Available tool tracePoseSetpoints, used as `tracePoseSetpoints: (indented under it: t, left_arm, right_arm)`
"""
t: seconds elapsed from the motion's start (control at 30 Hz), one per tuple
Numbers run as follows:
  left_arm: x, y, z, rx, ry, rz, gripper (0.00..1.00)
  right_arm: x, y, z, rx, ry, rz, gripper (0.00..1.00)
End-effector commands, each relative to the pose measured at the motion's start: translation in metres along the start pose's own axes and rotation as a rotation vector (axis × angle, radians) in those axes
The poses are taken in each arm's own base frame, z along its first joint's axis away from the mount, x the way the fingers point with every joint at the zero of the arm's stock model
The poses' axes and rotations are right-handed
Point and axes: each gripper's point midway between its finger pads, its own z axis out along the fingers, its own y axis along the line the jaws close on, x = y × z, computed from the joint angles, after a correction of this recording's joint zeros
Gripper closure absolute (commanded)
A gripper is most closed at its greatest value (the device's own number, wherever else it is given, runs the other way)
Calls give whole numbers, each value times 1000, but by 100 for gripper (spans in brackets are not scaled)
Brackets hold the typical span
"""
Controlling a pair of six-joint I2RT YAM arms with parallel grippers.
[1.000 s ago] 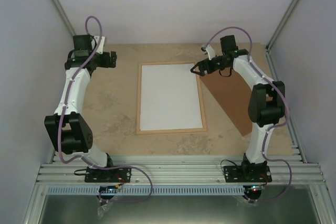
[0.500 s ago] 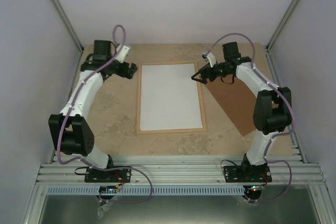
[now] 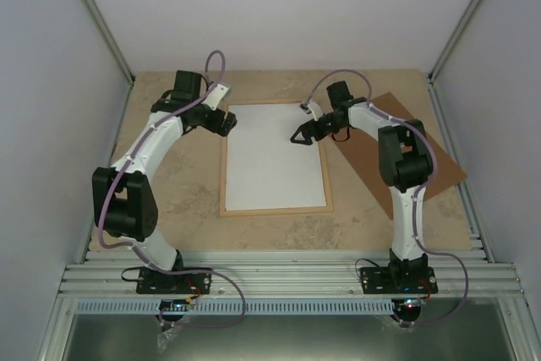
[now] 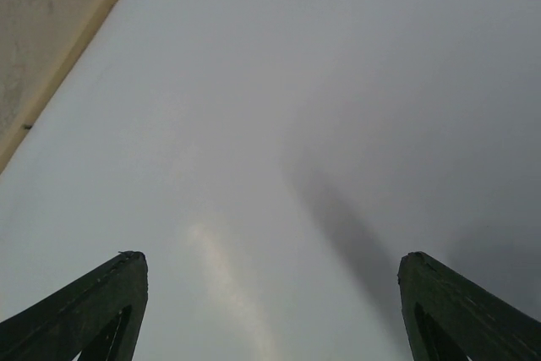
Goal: Put the photo into the frame
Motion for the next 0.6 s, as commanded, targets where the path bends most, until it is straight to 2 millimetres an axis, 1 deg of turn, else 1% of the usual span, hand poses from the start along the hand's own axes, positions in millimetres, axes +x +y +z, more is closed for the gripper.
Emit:
tracePoseSetpoints:
  t: [0.0, 0.03, 0.1, 0.17, 0.2, 0.23, 0.27, 0.37, 0.47, 0.57]
  left_arm:
    - [-11, -6, 6, 4, -26, 6, 1]
    - [-13, -10, 8, 12, -30, 12, 1]
    - [-18, -21, 14, 37, -35, 23, 1]
    - [-27, -38, 24, 77, -38, 31, 1]
    - [-30, -51, 35, 107, -29, 39, 1]
    - [-34, -60, 42, 131, -28, 38, 1]
    - [-39, -76, 49, 164, -28, 50, 1]
    - [-54, -118, 73, 220, -35, 98, 1]
    - [-69, -166, 98, 259, -37, 180, 1]
    - [-69, -211, 127, 274, -10, 280, 1]
  right_arm:
    - [3, -12, 6, -4, 20, 38, 19]
    - [2, -10, 3, -21, 18, 38, 19]
    - [-4, -6, -12, -46, -6, 30, 19]
    - [-10, -8, -36, -27, -36, 11, 19]
    - [-10, -11, -49, -9, -47, 8, 19]
    - [-9, -13, -62, 11, -53, 6, 19]
    - [-5, -19, -75, 38, -57, 11, 19]
    - [10, -37, -117, 123, -70, 40, 19]
    - [35, -64, -160, 208, -87, 111, 19]
    - [61, -96, -200, 316, -97, 176, 19]
